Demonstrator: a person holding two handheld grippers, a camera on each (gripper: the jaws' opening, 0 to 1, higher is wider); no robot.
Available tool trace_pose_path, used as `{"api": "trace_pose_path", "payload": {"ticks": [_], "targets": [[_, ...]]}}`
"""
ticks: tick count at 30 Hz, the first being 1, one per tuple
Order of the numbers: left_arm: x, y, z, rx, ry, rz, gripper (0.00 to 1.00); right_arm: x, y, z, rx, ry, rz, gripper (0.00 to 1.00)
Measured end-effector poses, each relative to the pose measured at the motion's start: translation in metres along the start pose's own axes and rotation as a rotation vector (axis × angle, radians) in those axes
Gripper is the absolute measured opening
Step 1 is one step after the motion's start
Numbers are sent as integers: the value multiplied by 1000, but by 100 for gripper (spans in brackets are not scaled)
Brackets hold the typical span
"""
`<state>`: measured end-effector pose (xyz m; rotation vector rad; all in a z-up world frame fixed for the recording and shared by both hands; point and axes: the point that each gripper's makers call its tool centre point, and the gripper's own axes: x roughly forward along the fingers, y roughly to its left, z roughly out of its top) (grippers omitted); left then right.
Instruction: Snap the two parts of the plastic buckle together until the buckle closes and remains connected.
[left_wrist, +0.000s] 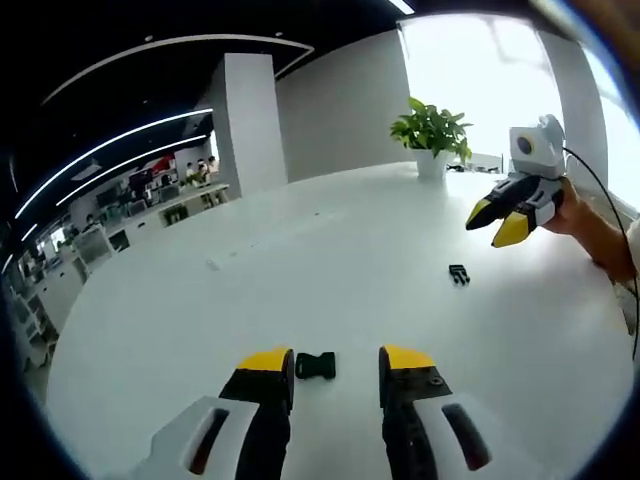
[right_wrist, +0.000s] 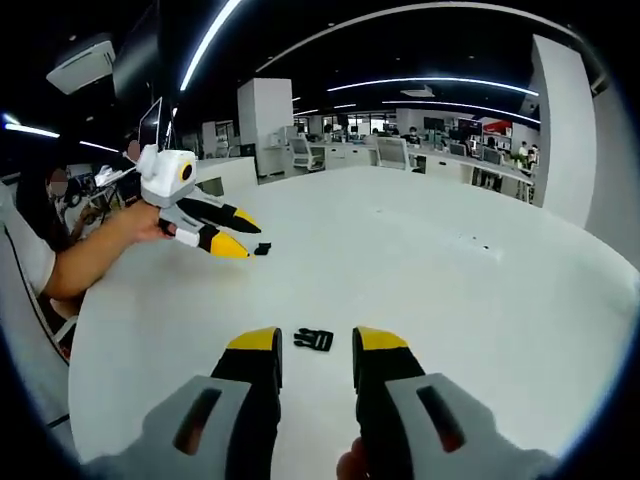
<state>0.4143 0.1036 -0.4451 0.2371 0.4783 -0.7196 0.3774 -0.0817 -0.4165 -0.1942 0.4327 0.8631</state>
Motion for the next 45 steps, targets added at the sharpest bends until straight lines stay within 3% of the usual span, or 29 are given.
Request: {"api": "trace_pose_path", "payload": {"ticks": [11, 45], "targets": [[10, 6, -11, -3, 30, 34, 32, 4, 1, -6, 10, 8, 9, 28], [13, -2, -11, -11, 28, 26, 21, 5, 5, -7, 3, 8, 17, 27]]}}
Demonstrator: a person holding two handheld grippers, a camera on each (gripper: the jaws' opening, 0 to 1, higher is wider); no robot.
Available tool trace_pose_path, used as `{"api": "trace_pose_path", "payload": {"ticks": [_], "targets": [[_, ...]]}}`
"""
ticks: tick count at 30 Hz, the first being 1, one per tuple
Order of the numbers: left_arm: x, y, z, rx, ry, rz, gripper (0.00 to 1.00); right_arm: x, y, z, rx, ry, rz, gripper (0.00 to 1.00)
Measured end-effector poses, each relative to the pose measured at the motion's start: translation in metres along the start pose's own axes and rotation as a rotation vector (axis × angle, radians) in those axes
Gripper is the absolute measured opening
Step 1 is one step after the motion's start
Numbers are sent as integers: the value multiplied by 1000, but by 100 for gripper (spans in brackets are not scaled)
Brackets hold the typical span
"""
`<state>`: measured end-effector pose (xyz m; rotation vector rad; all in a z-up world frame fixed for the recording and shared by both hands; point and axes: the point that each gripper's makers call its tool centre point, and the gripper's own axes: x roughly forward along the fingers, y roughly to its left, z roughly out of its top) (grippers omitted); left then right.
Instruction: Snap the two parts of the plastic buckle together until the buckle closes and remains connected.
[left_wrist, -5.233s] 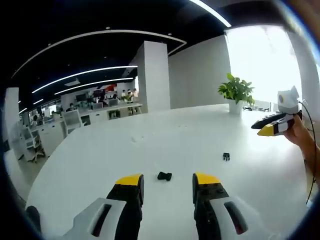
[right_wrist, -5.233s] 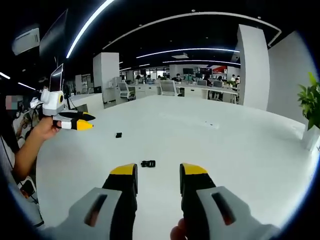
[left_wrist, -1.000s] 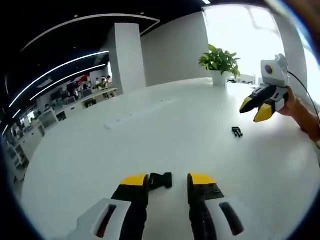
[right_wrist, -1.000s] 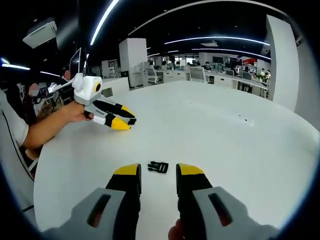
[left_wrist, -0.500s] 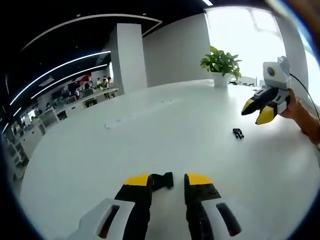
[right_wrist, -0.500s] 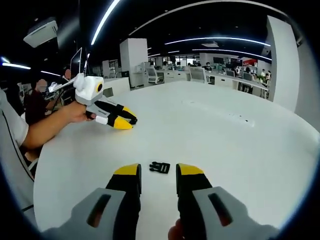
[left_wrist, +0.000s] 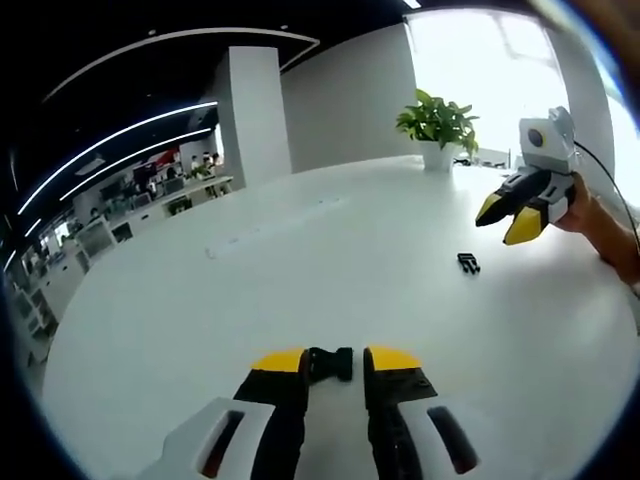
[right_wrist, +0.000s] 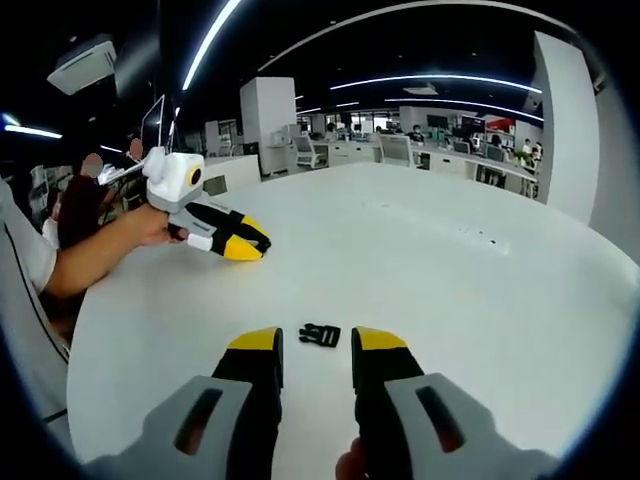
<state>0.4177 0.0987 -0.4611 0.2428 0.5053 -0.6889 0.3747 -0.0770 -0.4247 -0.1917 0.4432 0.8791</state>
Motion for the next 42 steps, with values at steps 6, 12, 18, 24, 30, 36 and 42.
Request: {"api": "trace_pose_path", "payload": {"ticks": [6, 12, 18, 24, 30, 36, 42], "targets": [[-2, -8, -1, 7, 4, -8, 21, 2, 1, -4, -6, 14, 5, 27], [-5, -18, -2, 26, 5, -13, 20, 5, 3, -7, -16, 28, 7, 27], [-7, -26, -2, 37, 10, -15, 20, 8, 6, -9, -28, 38, 14, 27], [-9, -34, -3, 39, 9, -23, 19, 9, 7, -9, -32, 40, 20, 27], [-11, -40, -3, 52, 13, -21, 19, 8, 8, -9, -32, 38, 24, 27], [-15, -44, -5, 59, 18, -29, 19, 7, 7, -10, -33, 40, 25, 27], [-18, -48, -6, 63, 24, -35, 19, 7, 8, -11, -31, 39, 27, 27]]}}
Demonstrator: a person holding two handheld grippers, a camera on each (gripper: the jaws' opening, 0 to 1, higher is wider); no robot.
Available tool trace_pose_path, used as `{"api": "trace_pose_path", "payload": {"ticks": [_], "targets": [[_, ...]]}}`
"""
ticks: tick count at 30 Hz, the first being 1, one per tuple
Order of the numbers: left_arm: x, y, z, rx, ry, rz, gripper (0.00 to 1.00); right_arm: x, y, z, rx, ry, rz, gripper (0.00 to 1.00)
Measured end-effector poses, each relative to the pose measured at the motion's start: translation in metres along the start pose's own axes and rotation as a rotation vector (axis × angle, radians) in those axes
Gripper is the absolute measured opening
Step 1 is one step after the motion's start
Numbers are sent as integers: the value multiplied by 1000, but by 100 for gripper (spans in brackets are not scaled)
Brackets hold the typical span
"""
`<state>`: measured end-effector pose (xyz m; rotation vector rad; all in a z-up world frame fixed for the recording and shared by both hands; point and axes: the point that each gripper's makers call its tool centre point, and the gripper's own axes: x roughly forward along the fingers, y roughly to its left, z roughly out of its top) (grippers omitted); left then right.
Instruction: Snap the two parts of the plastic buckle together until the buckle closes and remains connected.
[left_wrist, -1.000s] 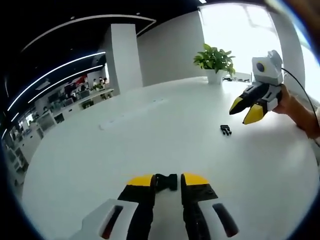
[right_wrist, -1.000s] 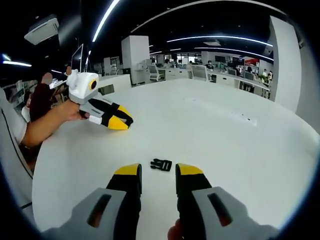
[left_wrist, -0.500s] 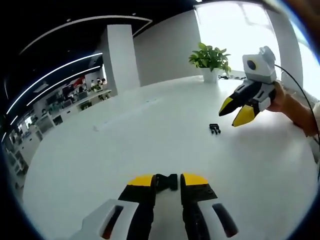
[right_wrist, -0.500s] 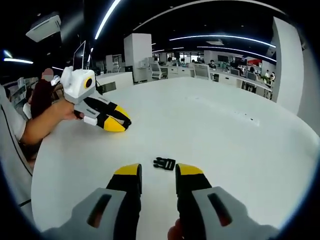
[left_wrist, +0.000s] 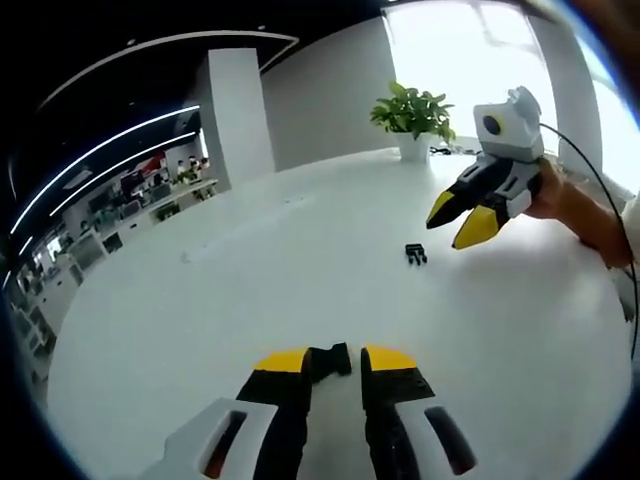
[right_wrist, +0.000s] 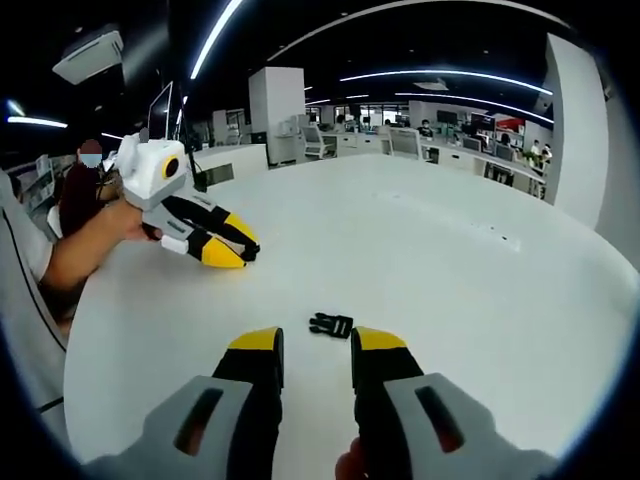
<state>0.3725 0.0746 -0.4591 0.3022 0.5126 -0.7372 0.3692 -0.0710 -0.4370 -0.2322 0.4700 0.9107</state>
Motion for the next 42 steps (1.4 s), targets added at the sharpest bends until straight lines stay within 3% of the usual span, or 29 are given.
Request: {"api": "trace_pose_path", "payload": {"ticks": [20, 23, 24, 28, 42], "targets": [[-12, -5, -9, -17, 5, -5, 21, 13, -3, -11, 15, 24, 17, 29], [-18, -13, 3, -133, -59, -82, 22, 15, -1, -13, 16, 30, 25, 31], [-20, -11, 5, -148, -72, -82, 22, 16, -1, -13, 15, 29, 27, 32], [-21, -2, 0, -108, -49, -38, 23, 16, 0, -12, 15, 26, 32, 34], [-20, -9, -11, -77, -10, -52, 24, 14, 4, -13, 12, 34, 42, 35]]}}
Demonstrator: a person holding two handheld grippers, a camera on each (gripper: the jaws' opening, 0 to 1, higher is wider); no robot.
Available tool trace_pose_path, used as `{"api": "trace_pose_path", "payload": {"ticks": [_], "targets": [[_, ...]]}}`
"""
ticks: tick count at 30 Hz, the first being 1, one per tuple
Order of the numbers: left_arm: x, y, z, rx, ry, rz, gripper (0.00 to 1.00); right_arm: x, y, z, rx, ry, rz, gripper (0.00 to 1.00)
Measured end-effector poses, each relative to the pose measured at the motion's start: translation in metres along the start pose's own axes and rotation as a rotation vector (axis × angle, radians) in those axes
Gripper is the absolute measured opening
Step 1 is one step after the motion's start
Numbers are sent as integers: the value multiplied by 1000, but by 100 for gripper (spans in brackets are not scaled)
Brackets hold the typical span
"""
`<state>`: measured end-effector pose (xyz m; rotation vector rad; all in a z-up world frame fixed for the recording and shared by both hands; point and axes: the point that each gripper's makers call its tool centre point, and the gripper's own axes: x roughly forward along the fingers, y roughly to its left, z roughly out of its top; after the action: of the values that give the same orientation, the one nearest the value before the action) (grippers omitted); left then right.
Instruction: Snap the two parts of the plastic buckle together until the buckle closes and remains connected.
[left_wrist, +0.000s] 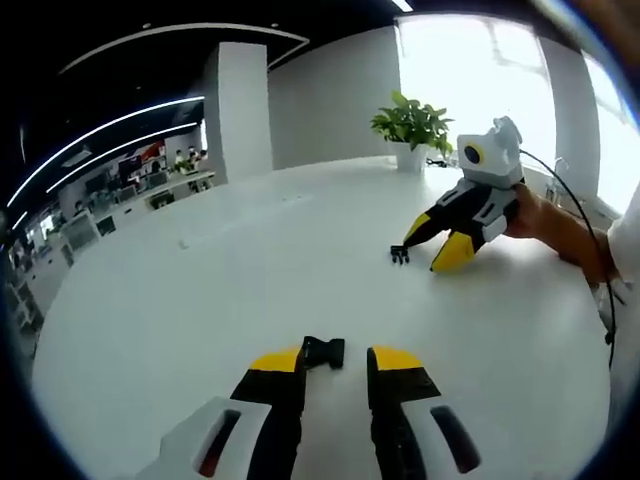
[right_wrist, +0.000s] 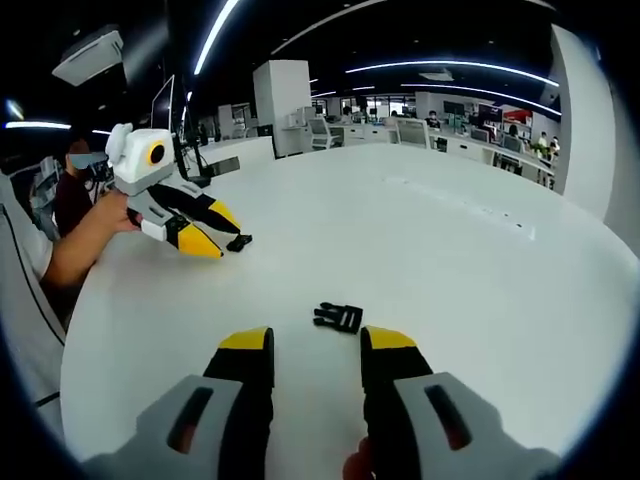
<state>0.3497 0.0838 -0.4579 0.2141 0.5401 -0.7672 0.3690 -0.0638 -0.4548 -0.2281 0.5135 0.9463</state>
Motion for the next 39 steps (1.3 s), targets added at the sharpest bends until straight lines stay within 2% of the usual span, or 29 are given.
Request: {"api": "trace_pose_path", "payload": {"ticks": [18, 25, 39], "targets": [[-9, -8, 1, 27, 1, 3, 24, -3, 7, -2, -5, 7, 12, 35], [-10, -2, 4, 24, -10, 14, 24, 3, 2, 1, -21, -4, -2, 40], [-8, 5, 1, 22, -4, 28, 24, 2, 9, 0, -14, -5, 21, 37]]}}
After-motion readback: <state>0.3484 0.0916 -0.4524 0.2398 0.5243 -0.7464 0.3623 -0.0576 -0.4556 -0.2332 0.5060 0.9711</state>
